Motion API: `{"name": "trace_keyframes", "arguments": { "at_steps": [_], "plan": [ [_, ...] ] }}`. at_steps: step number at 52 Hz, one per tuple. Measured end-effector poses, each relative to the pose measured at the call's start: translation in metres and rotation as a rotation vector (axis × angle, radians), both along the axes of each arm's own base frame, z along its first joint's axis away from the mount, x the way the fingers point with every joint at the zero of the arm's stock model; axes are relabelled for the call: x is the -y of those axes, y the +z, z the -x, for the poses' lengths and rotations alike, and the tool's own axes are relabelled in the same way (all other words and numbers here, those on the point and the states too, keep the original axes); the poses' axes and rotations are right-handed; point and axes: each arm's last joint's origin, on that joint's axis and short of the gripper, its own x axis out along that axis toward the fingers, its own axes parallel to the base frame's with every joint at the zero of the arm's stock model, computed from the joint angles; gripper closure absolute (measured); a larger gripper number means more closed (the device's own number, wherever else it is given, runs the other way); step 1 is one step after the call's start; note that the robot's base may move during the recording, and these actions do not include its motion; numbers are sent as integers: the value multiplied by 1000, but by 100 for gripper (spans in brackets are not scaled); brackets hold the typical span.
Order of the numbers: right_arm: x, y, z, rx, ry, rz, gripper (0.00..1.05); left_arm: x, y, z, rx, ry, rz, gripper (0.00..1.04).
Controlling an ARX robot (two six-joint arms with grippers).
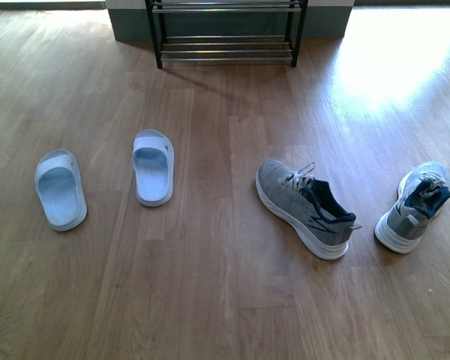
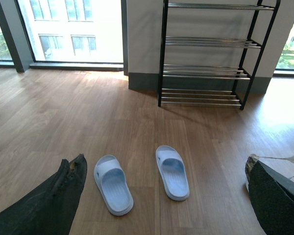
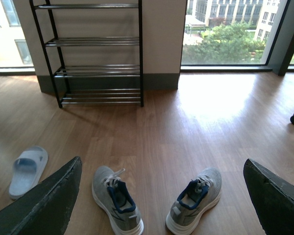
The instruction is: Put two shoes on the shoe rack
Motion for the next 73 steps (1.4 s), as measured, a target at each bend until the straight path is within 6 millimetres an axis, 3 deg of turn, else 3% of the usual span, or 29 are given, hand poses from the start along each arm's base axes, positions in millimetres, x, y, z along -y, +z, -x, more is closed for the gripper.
{"name": "trace_keyframes", "arguments": {
  "at_steps": [73],
  "plan": [
    [0,0,0,0,-1,0,9,0,0,0,0,-1,0,9]
  ]
}}
